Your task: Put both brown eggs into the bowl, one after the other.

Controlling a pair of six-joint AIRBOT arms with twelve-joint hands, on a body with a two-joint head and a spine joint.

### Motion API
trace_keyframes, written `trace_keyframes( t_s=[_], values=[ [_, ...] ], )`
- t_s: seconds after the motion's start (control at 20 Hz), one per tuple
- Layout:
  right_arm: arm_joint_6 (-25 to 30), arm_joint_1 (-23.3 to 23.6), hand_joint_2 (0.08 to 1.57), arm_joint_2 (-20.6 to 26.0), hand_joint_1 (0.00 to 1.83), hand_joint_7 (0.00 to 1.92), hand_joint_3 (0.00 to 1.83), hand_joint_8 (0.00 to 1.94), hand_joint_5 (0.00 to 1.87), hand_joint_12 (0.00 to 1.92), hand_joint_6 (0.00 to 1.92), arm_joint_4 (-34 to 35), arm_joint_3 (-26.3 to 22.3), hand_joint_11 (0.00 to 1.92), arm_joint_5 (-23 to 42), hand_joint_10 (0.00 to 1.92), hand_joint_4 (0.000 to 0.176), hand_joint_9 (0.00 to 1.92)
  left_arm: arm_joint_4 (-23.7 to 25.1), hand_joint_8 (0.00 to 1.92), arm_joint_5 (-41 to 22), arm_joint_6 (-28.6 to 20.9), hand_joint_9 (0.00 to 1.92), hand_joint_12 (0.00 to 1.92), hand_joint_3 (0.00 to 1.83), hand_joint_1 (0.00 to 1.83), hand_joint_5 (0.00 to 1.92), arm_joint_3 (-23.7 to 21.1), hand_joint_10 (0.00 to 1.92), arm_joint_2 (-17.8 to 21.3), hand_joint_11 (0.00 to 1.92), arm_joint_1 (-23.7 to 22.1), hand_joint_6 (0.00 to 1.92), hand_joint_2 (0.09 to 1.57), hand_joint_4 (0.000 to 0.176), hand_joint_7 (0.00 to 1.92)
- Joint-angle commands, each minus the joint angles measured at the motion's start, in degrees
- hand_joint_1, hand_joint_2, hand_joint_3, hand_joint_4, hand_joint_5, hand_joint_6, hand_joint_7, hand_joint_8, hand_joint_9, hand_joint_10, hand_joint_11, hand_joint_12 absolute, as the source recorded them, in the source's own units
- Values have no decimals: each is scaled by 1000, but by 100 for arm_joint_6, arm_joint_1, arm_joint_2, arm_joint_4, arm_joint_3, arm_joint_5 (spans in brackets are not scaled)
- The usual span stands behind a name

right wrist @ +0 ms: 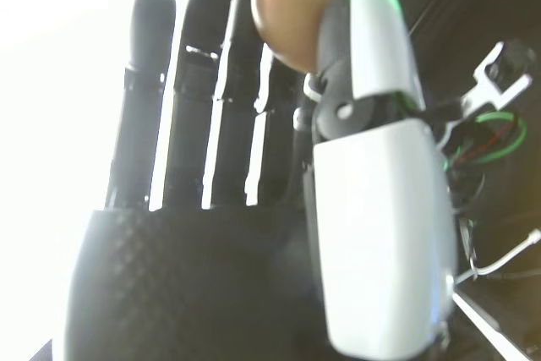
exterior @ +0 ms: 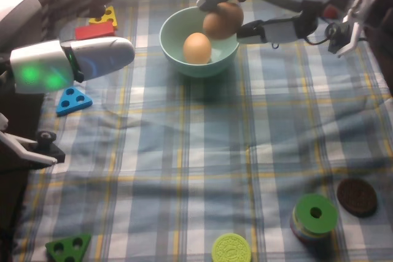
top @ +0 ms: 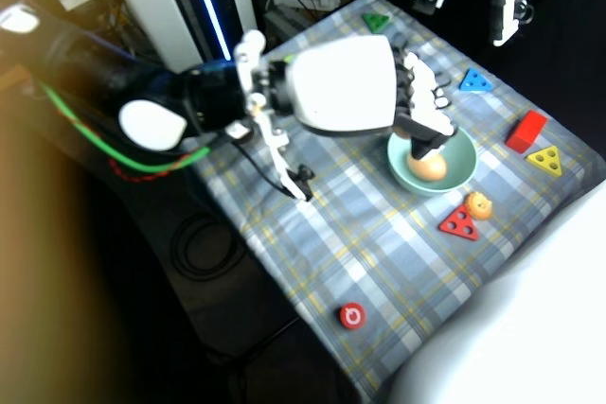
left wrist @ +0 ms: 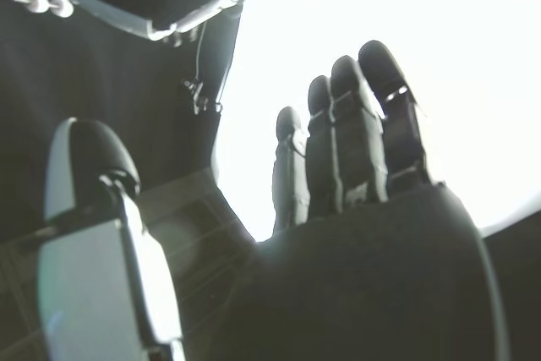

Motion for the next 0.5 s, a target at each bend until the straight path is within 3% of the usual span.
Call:
trace_keyframes(
  t_s=[0.0,0.05,0.1,0.2,0.25,0.3,0.35,0.4,0.45],
  values=[
    [-91,127,1105,-18,1221,1006,0,1023,1007,1371,880,183,38,590,465,681,18,927,63,0,-671,-96,316,953,2,773,288,40,0,-30,0,-102,0,847,111,303],
    [-140,144,1105,-43,1217,1016,0,950,997,1265,939,183,52,550,391,540,39,928,70,0,-671,-107,312,955,3,776,293,42,0,-30,0,-105,2,850,107,298],
    [-185,167,1101,-82,1216,1022,0,929,1009,1293,927,183,75,489,310,473,45,933,72,0,-672,-117,320,973,5,771,292,45,2,-30,0,-106,1,865,108,297],
    [-224,216,1099,-212,1222,1021,0,873,1014,1109,973,181,172,514,149,285,33,978,69,1,-690,-162,313,941,7,734,303,64,1,-65,0,-104,2,886,102,300],
    [-239,238,1095,-252,1225,1050,0,854,999,1051,969,180,203,620,107,229,35,1063,68,0,-689,-192,308,918,6,721,303,84,0,-91,0,-105,1,897,106,298],
    [-246,246,1106,-259,1219,1011,3,950,980,1039,968,179,209,573,94,163,37,1027,68,0,-689,-213,299,885,5,730,310,97,1,-106,0,-106,2,908,106,296],
    [-253,256,1122,-259,1237,1021,0,1065,913,1125,942,172,209,595,86,172,0,1068,68,3,-687,-239,304,880,5,729,322,120,3,-118,0,-109,6,912,102,304],
    [-254,260,1129,-259,1250,1024,1,1107,882,1224,940,159,208,600,86,192,0,1083,53,3,-687,-262,310,916,5,728,329,136,5,-122,0,-109,5,921,93,309],
    [-254,260,1114,-257,1328,972,0,1054,796,1261,383,152,204,571,86,196,0,1040,43,3,-693,-266,316,938,4,714,342,137,5,-122,0,-107,5,932,88,316]
  ],
)
